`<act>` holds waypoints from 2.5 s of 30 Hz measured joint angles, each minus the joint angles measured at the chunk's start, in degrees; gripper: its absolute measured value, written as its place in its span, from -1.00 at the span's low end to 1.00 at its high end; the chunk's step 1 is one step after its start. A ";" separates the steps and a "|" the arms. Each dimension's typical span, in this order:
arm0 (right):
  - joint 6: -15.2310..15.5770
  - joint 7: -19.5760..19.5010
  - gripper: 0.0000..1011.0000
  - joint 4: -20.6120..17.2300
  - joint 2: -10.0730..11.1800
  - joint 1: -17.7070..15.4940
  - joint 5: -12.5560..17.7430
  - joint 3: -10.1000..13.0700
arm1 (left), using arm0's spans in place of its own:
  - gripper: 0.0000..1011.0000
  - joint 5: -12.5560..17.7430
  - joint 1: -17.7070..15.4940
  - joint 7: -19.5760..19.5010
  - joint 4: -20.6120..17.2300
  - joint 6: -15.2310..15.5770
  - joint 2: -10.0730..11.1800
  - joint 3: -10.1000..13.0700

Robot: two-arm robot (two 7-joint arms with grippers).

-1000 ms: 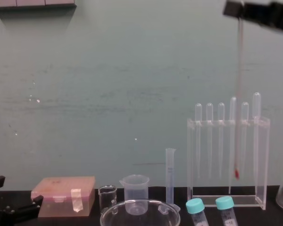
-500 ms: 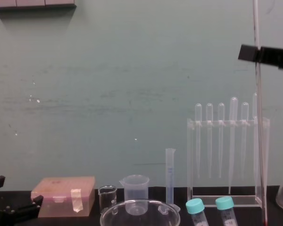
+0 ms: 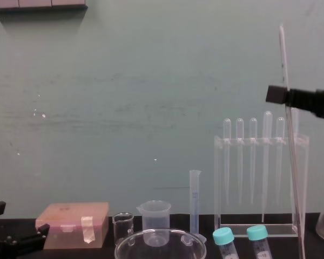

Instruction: Hold the thermometer with one hand and immerse one end into the beaker, then reinsert it into the test tube rack.

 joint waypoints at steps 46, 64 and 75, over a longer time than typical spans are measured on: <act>1.19 0.61 -0.72 5.77 -3.09 0.66 -3.20 -1.76 | 0.99 0.00 0.00 0.00 0.00 0.00 0.00 0.00; 1.18 0.63 0.43 5.71 -3.04 0.62 -3.09 -1.69 | 0.99 0.00 0.00 0.00 0.00 0.00 0.00 0.00; 1.18 0.63 0.98 5.71 -3.04 0.62 -3.04 -1.69 | 0.99 0.00 0.00 0.00 0.00 0.00 0.00 0.00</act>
